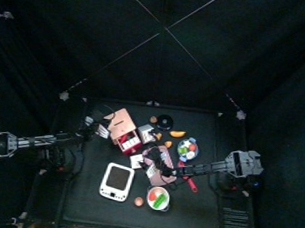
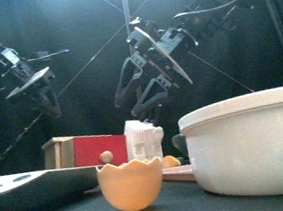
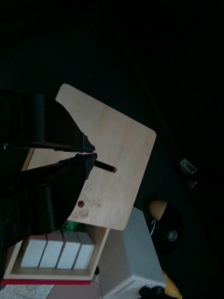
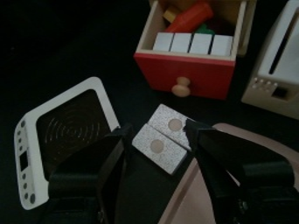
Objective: Close drawer
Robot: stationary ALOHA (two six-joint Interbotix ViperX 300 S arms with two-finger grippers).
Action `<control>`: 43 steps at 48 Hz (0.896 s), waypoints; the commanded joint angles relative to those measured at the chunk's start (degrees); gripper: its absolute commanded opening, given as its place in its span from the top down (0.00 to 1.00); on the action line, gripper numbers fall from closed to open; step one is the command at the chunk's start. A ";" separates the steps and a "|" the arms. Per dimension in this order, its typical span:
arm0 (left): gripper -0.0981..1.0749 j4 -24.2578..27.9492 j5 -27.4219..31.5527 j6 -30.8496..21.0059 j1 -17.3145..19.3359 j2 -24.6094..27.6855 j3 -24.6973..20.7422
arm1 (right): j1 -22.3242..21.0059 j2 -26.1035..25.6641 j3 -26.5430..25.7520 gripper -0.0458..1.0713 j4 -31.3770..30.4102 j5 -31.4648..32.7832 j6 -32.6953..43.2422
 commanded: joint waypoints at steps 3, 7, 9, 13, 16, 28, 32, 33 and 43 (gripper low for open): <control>0.44 -0.97 -7.12 0.26 3.52 0.35 -0.62 | -1.85 -0.44 -3.08 0.19 -0.97 -1.14 -0.09; 0.44 -1.14 -9.14 0.26 6.50 0.79 -0.62 | -2.99 0.26 -4.13 0.19 -1.93 -1.41 -0.09; 0.44 -1.23 -9.67 0.09 8.70 0.97 -0.53 | -3.34 1.05 -4.57 0.19 -2.64 -1.49 -0.09; 0.44 -1.32 -9.93 -0.09 12.30 1.85 -0.26 | -3.87 3.60 -5.71 0.19 -3.78 -1.49 -0.09; 0.44 -1.58 -10.81 0.00 15.82 3.69 -0.62 | -4.39 5.62 -6.94 0.19 -3.78 -1.58 -0.09; 0.44 -2.72 -22.41 0.44 22.94 11.78 -2.46 | -5.80 9.05 -10.37 0.21 -4.66 -4.57 -0.09; 0.44 -2.81 -24.35 0.44 24.70 13.62 -3.25 | -5.98 8.96 -10.46 0.26 -5.54 -5.45 -0.09; 0.44 -2.90 -24.35 0.44 25.22 14.06 -3.43 | -5.98 8.96 -10.46 0.28 -5.71 -5.63 -0.09; 0.44 -4.04 -24.79 0.53 27.69 19.51 -5.54 | -6.68 9.40 -10.81 0.46 -6.42 -6.86 -0.09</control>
